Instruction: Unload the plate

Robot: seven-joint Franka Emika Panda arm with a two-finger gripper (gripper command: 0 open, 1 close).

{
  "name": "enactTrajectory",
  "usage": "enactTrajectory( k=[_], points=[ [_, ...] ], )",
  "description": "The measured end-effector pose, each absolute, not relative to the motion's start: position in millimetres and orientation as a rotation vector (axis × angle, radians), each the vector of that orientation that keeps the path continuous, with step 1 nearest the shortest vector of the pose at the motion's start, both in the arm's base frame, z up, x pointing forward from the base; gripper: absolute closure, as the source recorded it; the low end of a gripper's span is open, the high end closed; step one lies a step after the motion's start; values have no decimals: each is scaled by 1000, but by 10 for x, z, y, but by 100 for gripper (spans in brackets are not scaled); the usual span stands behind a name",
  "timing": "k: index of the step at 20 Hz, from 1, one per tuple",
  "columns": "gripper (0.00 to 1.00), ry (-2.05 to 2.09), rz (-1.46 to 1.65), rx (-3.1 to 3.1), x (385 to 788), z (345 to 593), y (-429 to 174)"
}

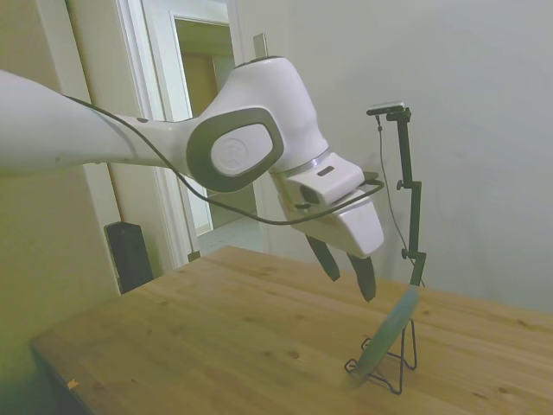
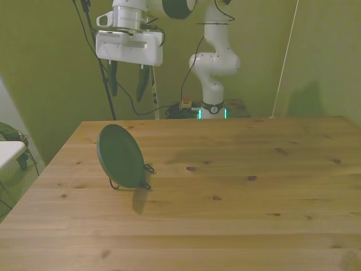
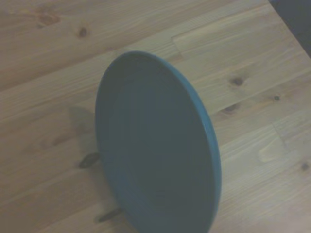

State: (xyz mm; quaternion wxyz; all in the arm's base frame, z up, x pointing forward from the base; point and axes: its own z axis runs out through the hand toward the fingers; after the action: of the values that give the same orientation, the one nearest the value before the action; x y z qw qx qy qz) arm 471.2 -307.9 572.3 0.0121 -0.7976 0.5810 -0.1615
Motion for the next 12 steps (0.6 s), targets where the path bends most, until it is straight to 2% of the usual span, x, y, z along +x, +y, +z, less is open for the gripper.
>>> enactTrajectory(
  k=[2, 7, 12],
  points=[
    [0, 1784, -487, -2500, 4773, 5771, -3053],
    [0, 1776, -417, -2601, 4930, 5628, -2870],
    [0, 1825, -414, -2689, 5181, 5551, -2959]
  ],
)
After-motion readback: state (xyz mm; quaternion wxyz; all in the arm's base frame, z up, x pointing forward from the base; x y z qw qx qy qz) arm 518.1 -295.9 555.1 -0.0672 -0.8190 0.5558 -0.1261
